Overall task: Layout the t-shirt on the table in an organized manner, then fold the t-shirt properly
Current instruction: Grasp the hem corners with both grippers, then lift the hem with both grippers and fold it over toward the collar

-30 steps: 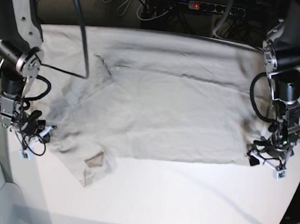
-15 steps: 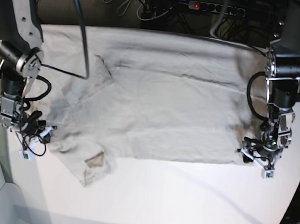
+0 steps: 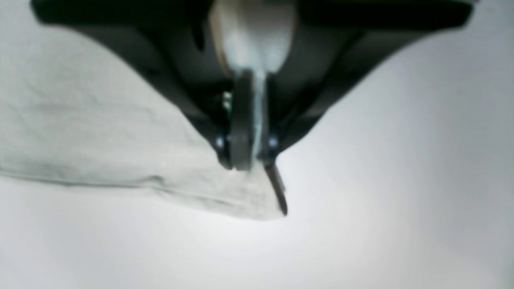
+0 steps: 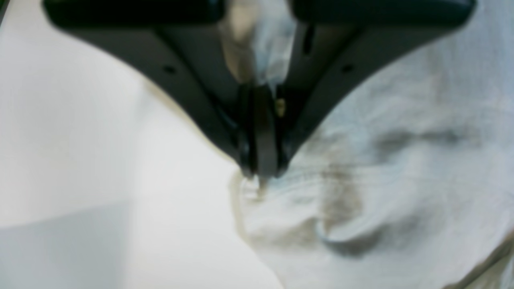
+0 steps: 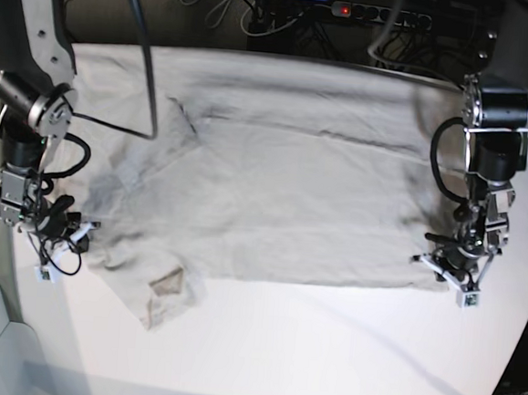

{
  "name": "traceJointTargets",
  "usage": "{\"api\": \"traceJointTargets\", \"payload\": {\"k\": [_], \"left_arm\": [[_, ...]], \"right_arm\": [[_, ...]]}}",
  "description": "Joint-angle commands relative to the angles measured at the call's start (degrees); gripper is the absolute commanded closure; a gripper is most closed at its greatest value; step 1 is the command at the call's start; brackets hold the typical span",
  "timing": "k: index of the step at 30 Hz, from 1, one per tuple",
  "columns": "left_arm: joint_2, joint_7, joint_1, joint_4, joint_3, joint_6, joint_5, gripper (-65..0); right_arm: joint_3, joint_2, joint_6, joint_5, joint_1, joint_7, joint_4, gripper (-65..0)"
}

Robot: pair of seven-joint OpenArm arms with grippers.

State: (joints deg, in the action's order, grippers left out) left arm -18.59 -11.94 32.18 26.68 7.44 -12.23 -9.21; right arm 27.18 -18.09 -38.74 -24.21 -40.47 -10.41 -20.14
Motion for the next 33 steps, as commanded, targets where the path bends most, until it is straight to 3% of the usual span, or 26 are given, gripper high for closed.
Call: {"api": "traceJointTargets", "payload": {"k": [1, 8, 11, 19, 24, 30, 33], "left_arm": [[-0.8, -1.2, 0.83, 0.97, 0.16, 0.14, 0.29, 0.0], [-0.62, -2.08, -0.32, 12.75, 0.25, 0.05, 0.2, -0.4], [-0.36, -7.26, -2.51, 21.63, 0.43, 0.05, 0.2, -0.4], [2.02, -16.93, -9.2, 37.81, 12.47, 0.05, 0.2, -0.4], [2.19, -17.73, -12.36, 40.27, 14.49, -0.03, 0.2, -0.4], [2.37, -17.81, -17.28, 47.48, 14.58, -0.03, 0.03, -0.4], [2.37, -17.9, -19.74, 49.68, 15.72, -0.03, -3.67, -0.4]], "right_arm": [[-0.15, -0.33, -0.95, -0.63, -1.42, -0.88, -0.39, 0.0], [0.21, 0.37, -0.95, -0.54, -1.6, -0.88, -1.7, 0.0], [0.29, 1.16, -1.26, 0.16, -0.81, -1.32, -7.6, 0.0], [0.21, 1.43, -1.26, 7.2, 6.93, -6.42, -24.74, 0.0], [0.38, 1.6, -1.26, 8.25, 11.41, -7.48, -32.47, 0.0], [1.44, 1.34, -1.26, 15.55, 18.18, -8.0, -41.09, 0.0], [1.44, 1.52, -1.26, 18.01, 21.35, -8.18, -45.31, 0.0]]}}
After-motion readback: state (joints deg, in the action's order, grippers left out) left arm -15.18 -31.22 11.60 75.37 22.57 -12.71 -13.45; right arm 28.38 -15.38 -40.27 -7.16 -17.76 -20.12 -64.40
